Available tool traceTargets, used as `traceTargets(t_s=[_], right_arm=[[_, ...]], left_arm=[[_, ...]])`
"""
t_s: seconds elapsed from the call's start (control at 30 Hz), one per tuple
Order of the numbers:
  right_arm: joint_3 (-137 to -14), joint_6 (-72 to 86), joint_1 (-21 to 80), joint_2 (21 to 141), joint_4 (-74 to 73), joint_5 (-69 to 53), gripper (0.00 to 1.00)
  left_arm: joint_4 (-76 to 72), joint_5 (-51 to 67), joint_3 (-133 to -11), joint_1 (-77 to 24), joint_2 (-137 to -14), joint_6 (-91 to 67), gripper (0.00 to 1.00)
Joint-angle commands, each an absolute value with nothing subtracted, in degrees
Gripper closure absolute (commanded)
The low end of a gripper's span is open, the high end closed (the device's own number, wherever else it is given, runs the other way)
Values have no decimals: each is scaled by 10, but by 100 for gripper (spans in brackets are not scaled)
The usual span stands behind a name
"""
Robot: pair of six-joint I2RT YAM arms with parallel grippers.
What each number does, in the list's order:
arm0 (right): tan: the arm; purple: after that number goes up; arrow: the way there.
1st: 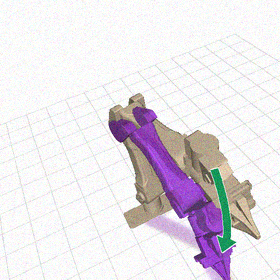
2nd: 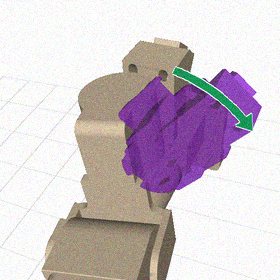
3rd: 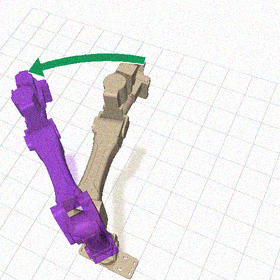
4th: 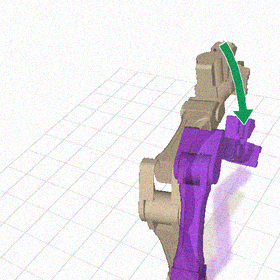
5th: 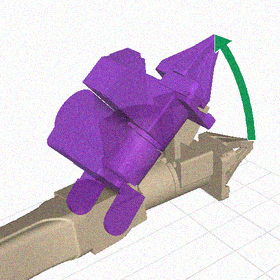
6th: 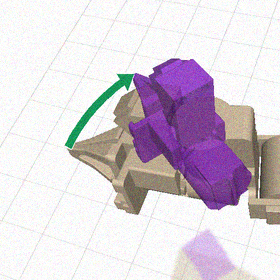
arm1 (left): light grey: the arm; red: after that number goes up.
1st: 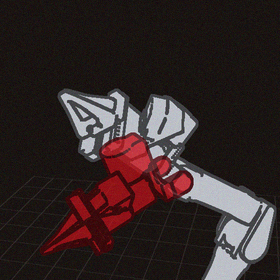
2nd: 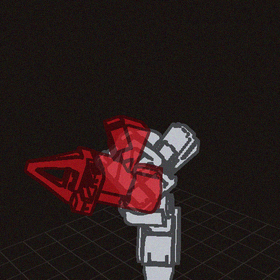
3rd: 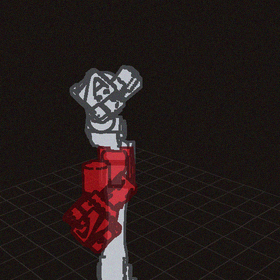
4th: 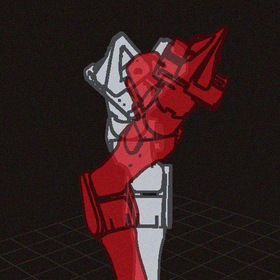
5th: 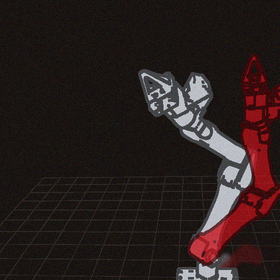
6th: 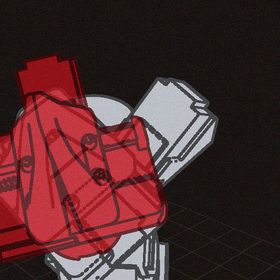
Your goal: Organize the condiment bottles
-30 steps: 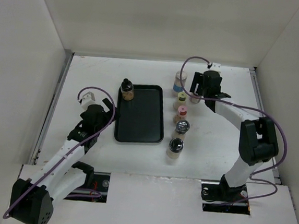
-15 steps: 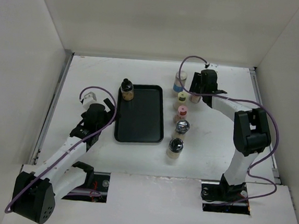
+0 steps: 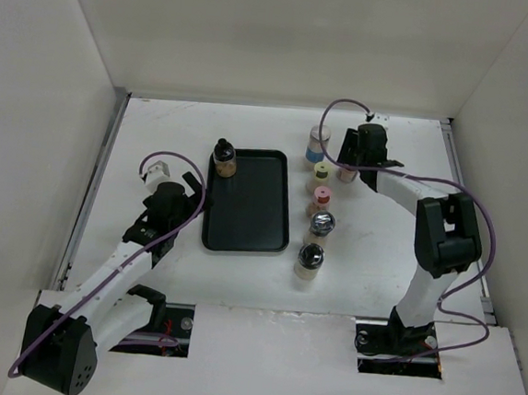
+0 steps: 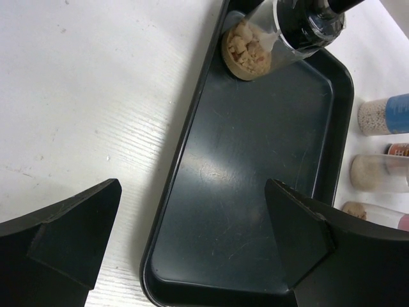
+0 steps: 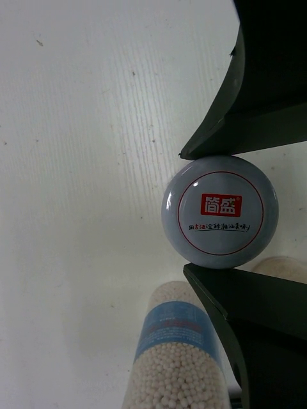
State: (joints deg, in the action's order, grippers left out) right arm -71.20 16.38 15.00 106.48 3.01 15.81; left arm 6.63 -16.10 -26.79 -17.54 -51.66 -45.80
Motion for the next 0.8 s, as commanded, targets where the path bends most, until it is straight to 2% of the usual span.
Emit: traceTargets(t_s=[0.0, 0.27, 0.43, 0.6, 0.77], right_arm=[[-703, 180, 141, 991, 68, 170, 53], [-675, 172, 140, 843, 62, 193, 54], [-691, 159, 185, 773, 52, 198, 54], [-739, 163, 272, 784, 59, 181, 54], [-822, 174, 347, 880, 62, 159, 54]], left_arm=[[47, -166, -291, -172, -504, -455, 0], [43, -167, -295, -178, -503, -460, 0], [43, -168, -294, -181, -501, -464, 0], [51, -174, -287, -182, -488, -468, 0], [66, -175, -279, -177, -461, -472, 0]])
